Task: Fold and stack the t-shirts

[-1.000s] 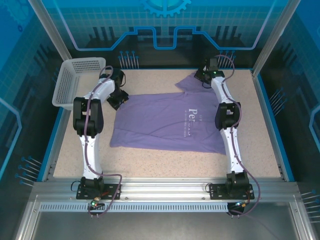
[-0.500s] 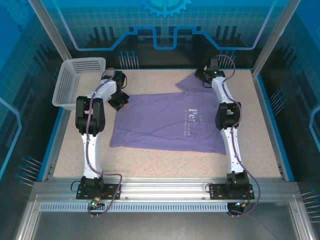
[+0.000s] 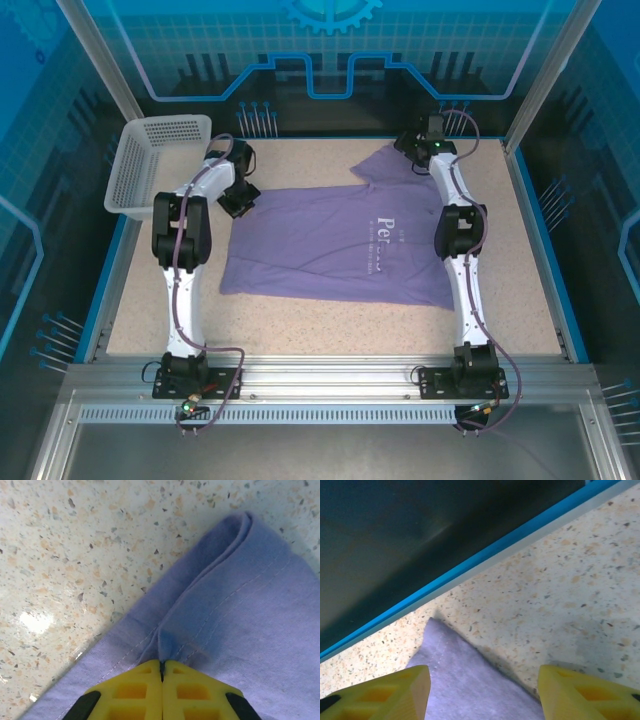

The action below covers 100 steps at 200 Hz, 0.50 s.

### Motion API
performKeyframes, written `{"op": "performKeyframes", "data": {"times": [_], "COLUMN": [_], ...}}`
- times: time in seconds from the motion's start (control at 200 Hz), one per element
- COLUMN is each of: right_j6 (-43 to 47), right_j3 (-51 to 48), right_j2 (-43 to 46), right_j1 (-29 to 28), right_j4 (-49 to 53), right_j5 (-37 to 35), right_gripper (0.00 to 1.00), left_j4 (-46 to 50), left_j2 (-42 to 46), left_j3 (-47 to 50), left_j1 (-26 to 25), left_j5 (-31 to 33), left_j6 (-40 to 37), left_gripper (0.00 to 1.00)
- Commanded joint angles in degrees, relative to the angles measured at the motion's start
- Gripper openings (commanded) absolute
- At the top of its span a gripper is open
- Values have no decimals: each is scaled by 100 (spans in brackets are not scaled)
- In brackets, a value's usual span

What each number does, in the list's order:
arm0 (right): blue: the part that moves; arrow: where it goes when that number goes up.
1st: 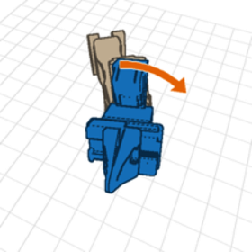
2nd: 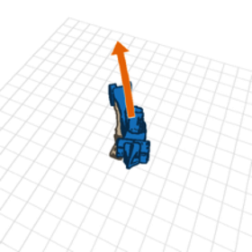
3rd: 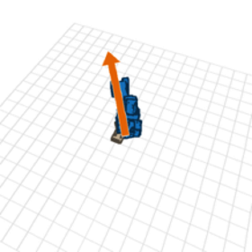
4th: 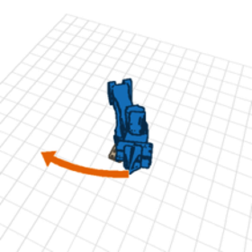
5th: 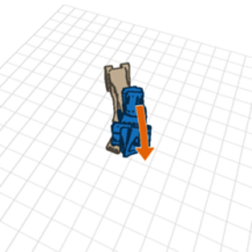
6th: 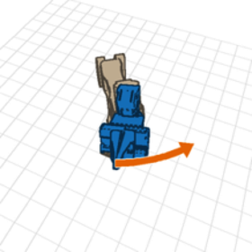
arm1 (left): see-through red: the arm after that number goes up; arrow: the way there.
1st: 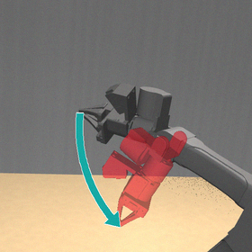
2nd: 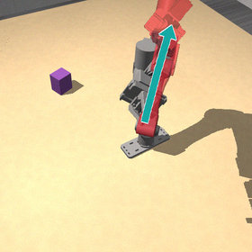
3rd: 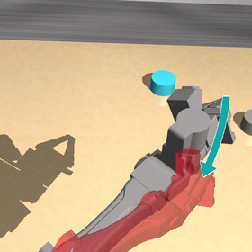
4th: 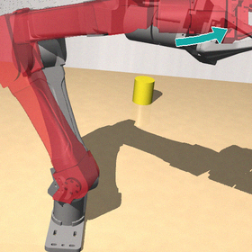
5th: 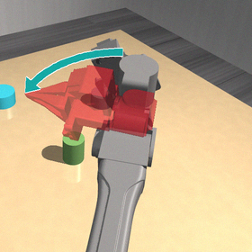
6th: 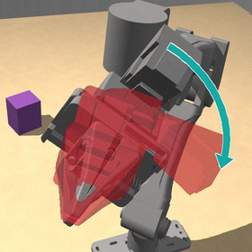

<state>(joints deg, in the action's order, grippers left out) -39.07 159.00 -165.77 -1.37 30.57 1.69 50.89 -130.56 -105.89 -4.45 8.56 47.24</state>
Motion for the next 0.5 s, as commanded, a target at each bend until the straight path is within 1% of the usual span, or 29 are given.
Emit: {"op": "performKeyframes", "data": {"times": [0.0, 0.125, 0.22, 0.295, 0.365, 0.495], "right_j6": [-29, 158, 110, 239, 409, 517], "right_j3": [-13, 8, 8, 0, 2, -30], "right_j2": [169, 164, 100, 65, 40, 14], "right_j1": [39, -13, -21, -65, -119, -137], "right_j4": [195, 306, 516, 737, 903, 1099], "right_j5": [-104, -159, -3, 26, 24, 63], "right_gripper": [59, 57, 54, 51, 45, 30], "left_j4": [0, -18, 12, 0, -1, -113], "left_j2": [333, 387, 464, 553, 626, 830], "left_j3": [61, 17, -3, 28, 74, 336], "left_j1": [-146, -236, -283, -307, -324, -346], "left_j5": [157, 216, 298, 331, 363, 453], "left_j6": [-188, -233, -242, -250, -254, -277], "left_gripper": [3, 0, 0, 0, 0, 0]}}
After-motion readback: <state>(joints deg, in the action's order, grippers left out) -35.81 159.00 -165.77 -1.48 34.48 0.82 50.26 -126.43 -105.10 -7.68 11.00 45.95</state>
